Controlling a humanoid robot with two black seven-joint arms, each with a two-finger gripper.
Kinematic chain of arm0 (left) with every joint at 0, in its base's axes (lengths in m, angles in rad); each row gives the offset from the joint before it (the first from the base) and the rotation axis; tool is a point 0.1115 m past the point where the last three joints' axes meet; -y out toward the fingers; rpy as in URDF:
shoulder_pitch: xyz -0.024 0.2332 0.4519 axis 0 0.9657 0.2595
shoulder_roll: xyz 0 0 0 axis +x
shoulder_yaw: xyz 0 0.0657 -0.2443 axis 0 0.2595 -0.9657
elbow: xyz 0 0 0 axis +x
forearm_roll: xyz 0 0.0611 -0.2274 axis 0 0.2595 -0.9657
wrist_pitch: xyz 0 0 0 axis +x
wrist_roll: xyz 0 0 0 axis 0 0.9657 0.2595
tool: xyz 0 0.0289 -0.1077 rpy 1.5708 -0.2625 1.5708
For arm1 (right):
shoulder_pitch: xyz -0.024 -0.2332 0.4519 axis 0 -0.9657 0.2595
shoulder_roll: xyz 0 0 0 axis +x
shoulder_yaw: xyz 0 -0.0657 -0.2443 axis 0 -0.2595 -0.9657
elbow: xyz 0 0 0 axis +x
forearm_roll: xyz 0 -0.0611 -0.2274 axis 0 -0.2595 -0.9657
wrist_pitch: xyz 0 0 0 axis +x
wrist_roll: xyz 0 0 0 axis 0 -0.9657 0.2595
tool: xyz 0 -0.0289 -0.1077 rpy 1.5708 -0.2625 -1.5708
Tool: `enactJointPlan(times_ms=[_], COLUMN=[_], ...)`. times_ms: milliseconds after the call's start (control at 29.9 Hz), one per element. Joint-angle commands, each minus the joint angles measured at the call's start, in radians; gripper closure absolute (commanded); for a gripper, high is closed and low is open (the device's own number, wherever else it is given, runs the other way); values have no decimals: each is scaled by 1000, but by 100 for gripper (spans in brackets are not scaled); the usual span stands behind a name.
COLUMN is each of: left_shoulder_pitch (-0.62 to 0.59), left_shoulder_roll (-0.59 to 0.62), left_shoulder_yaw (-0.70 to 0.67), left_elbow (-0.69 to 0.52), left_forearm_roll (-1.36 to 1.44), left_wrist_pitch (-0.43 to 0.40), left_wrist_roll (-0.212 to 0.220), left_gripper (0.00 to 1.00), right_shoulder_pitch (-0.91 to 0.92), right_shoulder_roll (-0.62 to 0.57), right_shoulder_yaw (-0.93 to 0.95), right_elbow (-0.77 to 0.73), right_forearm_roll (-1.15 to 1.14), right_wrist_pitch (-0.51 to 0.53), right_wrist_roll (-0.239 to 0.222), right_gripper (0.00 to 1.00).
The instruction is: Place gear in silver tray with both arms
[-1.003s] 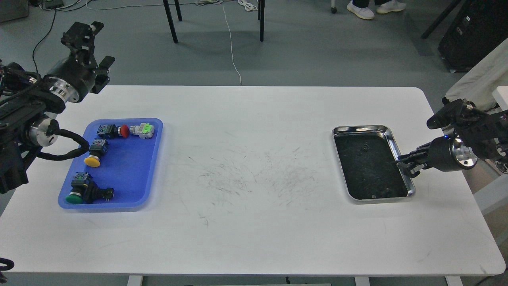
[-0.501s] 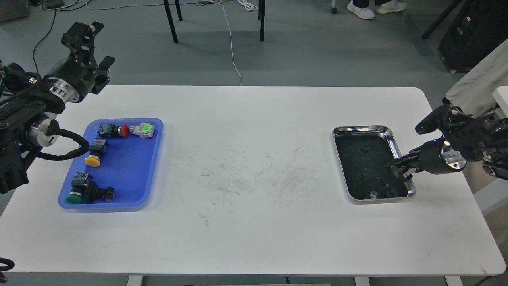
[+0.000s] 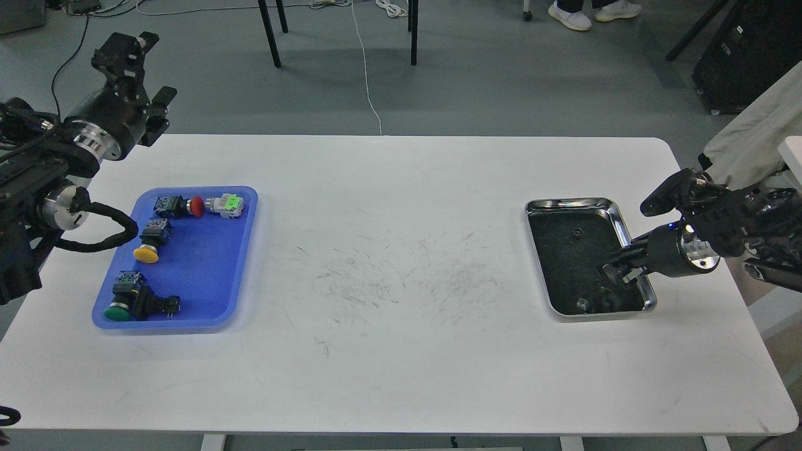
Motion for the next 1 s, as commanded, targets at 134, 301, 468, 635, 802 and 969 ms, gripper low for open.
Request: enactJointPlan(times_ms=[134,301,468,635,802,969], left_shoulder_pitch=[2,2,3,3,0,-3], left_shoulder_roll=[4,4,6,7,2,7], left_shoulder_yaw=[0,0,0,1,6,0], left_elbow=[0,0,0,-2,-2,-8], left_forearm_roll=[0,0,0,0,0,0], left_wrist_pitch=[0,0,0,-2,-8,-16], left_wrist_roll=[0,0,0,0,0,0], left_gripper=[2,2,2,2,2,2], right_shoulder_pitch=[-11,-23,-36,-20,32,30], right_shoulder_roll=[-1,-6,-12,-43,-87,-152], right_shoulder_yaw=[27,70,151,278,378,582], right_elbow=[0,-2,3,-5,-5,-5], right_forearm_roll=[3,9,17,76,167,314], right_wrist_pitch=[-1,-7,-9,5,5,-15], right_wrist_roll=[0,0,0,0,0,0], right_gripper=[68,42,29,10,6,4])
